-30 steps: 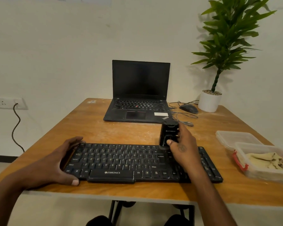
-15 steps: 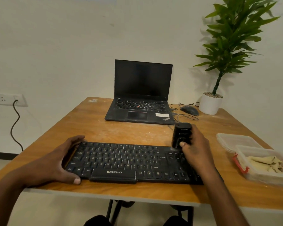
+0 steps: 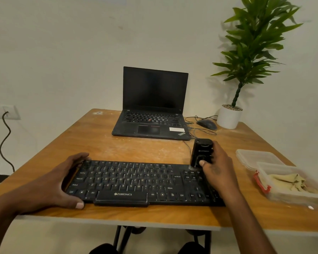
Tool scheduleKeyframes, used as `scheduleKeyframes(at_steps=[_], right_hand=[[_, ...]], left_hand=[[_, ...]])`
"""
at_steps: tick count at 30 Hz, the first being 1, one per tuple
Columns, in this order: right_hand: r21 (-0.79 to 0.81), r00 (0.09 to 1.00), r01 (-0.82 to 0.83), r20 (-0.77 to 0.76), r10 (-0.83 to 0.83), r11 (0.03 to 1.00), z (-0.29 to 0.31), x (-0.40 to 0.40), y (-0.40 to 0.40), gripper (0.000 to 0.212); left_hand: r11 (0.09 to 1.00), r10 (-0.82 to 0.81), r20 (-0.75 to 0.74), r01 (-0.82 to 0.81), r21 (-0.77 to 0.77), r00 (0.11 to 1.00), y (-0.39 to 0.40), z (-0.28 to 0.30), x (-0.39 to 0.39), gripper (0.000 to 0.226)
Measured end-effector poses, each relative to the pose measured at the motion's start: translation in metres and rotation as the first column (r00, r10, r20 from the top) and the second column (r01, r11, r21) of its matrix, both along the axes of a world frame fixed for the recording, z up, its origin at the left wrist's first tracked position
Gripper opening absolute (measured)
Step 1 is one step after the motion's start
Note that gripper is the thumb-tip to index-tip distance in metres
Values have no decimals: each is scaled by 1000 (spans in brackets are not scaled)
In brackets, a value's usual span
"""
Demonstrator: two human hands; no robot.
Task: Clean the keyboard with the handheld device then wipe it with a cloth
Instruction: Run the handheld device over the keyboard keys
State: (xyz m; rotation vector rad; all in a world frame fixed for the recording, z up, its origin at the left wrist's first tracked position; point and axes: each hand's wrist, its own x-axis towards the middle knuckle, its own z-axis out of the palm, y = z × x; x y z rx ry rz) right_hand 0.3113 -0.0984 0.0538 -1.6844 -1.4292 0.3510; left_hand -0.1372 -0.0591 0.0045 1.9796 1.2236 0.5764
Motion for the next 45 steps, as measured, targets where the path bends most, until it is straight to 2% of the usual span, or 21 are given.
scheduleKeyframes(at_steps=[3,8,11,14,19,23,26,28,31,34,38,45], right_hand=[[5,1000,0,17,0,1000,0,-8,-2,57],[-17,993,-102,60,102,995,-5,-44,8,55],[-25,983,-175,-56,174,984,5,-39,3,55],[-14,978,-142,-157,138,990,17,-19,-24,58],[-14,966,-173,-199,166,985,6,-17,-56,61],[-58,977,-168,-138,159,984,-4,-29,-54,65],[-21,994,-55,-92,53,998,0,-18,-50,59],[-28,1000,-7,-7,6,1000,-2,-20,-47,56],[-80,988,-74,127,84,994,-7,-42,-41,54],[-45,992,-112,60,115,993,-4,-54,-27,52],[-7,985,20,170,-18,1000,1,-67,6,50],[-22,989,-123,82,125,992,-3,-108,29,39]], left_hand=[[1000,-1,31,1,15,1000,2,-3,-3,133],[1000,-12,43,11,26,999,3,-4,-1,133],[1000,-9,9,9,4,1000,1,0,1,131],[1000,-1,5,1,-4,1000,-1,3,2,130],[999,12,25,-13,30,1000,2,-3,0,135],[999,3,37,-4,45,999,4,-5,-1,135],[1000,-3,19,2,16,1000,1,-3,1,132],[1000,3,6,-3,7,1000,-2,-1,1,132],[1000,17,5,-18,24,1000,-2,2,2,133],[1000,-1,-17,2,7,1000,-5,6,5,132],[999,0,-29,-1,-35,1000,-10,12,7,132],[1000,4,-61,-6,-25,998,-14,18,9,128]])
